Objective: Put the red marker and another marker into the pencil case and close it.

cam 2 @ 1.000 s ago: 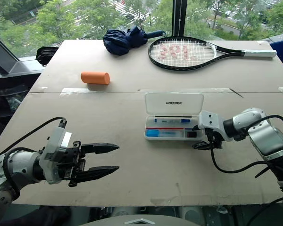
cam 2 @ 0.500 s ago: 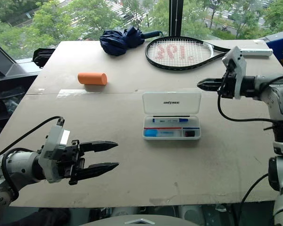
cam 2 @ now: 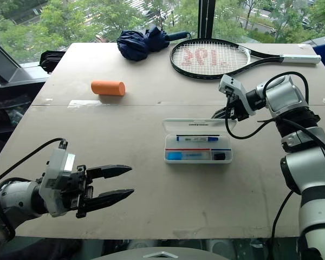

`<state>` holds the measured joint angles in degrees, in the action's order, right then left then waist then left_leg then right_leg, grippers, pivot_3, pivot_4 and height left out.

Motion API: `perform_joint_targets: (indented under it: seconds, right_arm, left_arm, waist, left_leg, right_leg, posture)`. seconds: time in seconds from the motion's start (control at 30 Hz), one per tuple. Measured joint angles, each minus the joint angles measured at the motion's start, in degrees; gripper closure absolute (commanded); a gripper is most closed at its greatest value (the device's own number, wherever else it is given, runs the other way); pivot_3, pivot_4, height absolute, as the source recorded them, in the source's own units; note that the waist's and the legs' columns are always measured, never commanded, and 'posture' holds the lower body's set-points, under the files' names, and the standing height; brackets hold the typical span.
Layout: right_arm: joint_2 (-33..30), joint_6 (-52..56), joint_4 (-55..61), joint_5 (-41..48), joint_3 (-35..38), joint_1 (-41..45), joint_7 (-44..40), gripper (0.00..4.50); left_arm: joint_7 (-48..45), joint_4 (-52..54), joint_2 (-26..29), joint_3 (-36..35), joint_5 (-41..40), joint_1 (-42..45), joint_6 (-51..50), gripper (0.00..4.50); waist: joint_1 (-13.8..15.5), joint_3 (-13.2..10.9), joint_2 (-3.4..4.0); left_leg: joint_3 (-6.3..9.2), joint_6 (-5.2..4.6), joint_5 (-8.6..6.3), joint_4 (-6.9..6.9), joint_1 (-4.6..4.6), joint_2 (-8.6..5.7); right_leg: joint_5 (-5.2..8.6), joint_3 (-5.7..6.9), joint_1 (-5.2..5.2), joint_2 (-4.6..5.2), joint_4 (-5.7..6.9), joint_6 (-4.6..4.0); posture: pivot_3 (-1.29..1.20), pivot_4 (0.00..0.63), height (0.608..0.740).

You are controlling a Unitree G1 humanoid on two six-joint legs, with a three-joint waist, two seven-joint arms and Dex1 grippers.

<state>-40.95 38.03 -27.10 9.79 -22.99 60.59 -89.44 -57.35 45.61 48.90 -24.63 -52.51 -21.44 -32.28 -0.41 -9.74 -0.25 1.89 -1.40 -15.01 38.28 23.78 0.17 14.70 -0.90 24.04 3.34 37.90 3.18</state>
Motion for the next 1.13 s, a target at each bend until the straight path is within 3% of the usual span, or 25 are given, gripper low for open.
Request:
perform_joint_targets:
  seconds: [0.07,0.2,0.3,0.4,0.5,0.6,0.73,0.8,0.93,1.0,1.13]
  right_arm:
    - [-1.61,5.79,13.18,2.6,0.93,-6.66,0.72,4.47]
    - [-1.26,11.47,26.09,4.12,1.32,-16.19,6.91,4.47]
    - [-0.55,9.02,31.59,2.04,1.65,-21.78,13.45,4.47]
    - [-0.7,3.79,36.76,-2.18,1.78,-26.65,21.51,4.47]
    - [1.46,3.74,42.24,0.78,8.95,-35.0,26.5,4.47]
    - [5.61,2.01,48.32,8.62,18.08,-43.26,27.53,4.47]
    - [2.05,-2.07,58.33,14.53,33.83,-57.39,27.66,3.31]
    - [0.48,-4.37,60.16,14.47,39.97,-67.34,27.75,2.03]
    - [1.2,-10.41,61.59,14.18,50.39,-81.77,26.66,0.23]
    - [3.22,-13.23,62.12,14.66,58.4,-90.24,25.95,0.05]
    - [4.49,-16.92,62.19,15.95,65.49,-98.7,24.32,0.05]
  left_arm:
    - [0.34,0.24,-0.22,0.2,0.01,0.03,0.14,1.68]
    - [0.77,0.28,-0.25,0.65,0.04,1.35,0.21,1.68]
    - [0.8,-0.32,-0.25,1.01,0.1,2.37,0.21,1.68]
    - [0.09,-1.43,-0.11,2.11,0.73,3.29,0.5,1.68]
    - [-1.04,-3.17,-0.18,2.56,3.23,2.19,1.95,1.68]
    - [-1.22,-4.68,-0.77,2.46,5.93,0.77,3.54,1.68]
    - [-3.12,-7.53,-1.7,0.21,8.57,-5.21,5.39,1.68]
    - [-5.39,-9.25,-1.96,-1.46,8.99,-8.91,6.06,1.68]
    - [-8.76,-11.32,-2.47,-5.47,10.5,-13.24,8.61,1.68]
    - [-9.51,-12.91,-2.7,-6.42,11.98,-13.98,9.76,1.68]
    - [-8.7,-13.98,-2.1,-5.91,13.01,-10.77,9.54,1.68]
  waist:
    - [-0.11,0.0,0.0]
    - [-0.27,0.01,0.03]
    - [-0.21,0.13,-0.03]
    - [-0.29,0.57,-0.45]
    - [0.04,0.81,-0.78]
    - [0.28,0.67,-0.59]
    - [0.93,0.56,-0.41]
    - [1.23,0.56,-0.42]
    - [1.2,0.47,-0.18]
    - [1.35,0.5,-0.18]
    - [1.18,0.54,-0.3]
  left_leg:
    - [0.07,-0.12,-0.07,0.01,-0.06,0.0]
    - [0.02,-0.11,-0.06,0.03,-0.09,-0.02]
    - [0.02,-0.11,-0.06,0.05,-0.24,-0.02]
    - [-0.07,-0.13,-0.08,-0.14,-1.19,0.0]
    - [0.03,-0.13,-0.09,-0.11,-1.38,0.02]
    - [0.0,-0.13,-0.09,-0.08,-1.19,0.01]
    - [-0.01,-0.19,-0.12,-0.11,-1.01,-0.01]
    - [0.02,-0.19,-0.13,-0.11,-1.01,0.01]
    - [-0.1,-0.2,-0.12,-0.08,-1.13,0.04]
    - [-0.1,-0.2,-0.13,-0.07,-1.16,0.04]
    - [-0.16,-0.2,-0.13,0.01,-1.2,0.13]
  right_leg:
    - [0.0,0.0,-0.07,0.1,0.04,-0.01]
    - [-0.01,0.05,-0.08,0.04,0.1,-0.02]
    - [-0.01,0.1,-0.28,-0.18,0.07,-0.02]
    - [0.04,0.05,-1.09,-0.21,-0.06,-0.07]
    - [0.14,0.11,-1.38,-0.23,-0.13,-0.25]
    - [0.12,0.06,-1.25,-0.21,-0.14,-0.2]
    - [0.03,0.08,-1.14,-0.2,-0.28,-0.03]
    - [0.05,0.08,-1.14,-0.2,-0.27,-0.05]
    - [0.18,0.02,-1.21,-0.22,-0.24,-0.23]
    - [0.2,0.03,-1.25,-0.24,-0.27,-0.22]
    - [0.19,-0.03,-1.27,-0.25,-0.25,-0.22]
  posture:
    - [0.0,0.15,0.73]
    - [0.0,0.15,0.73]
    - [0.0,0.15,0.73]
    - [0.0,0.15,0.73]
    - [0.0,0.15,0.73]
    - [0.0,0.15,0.73]
    - [0.0,0.15,0.73]
    - [0.0,0.15,0.73]
    - [0.0,0.15,0.73]
    - [0.0,0.15,0.73]
    - [0.0,0.15,0.73]
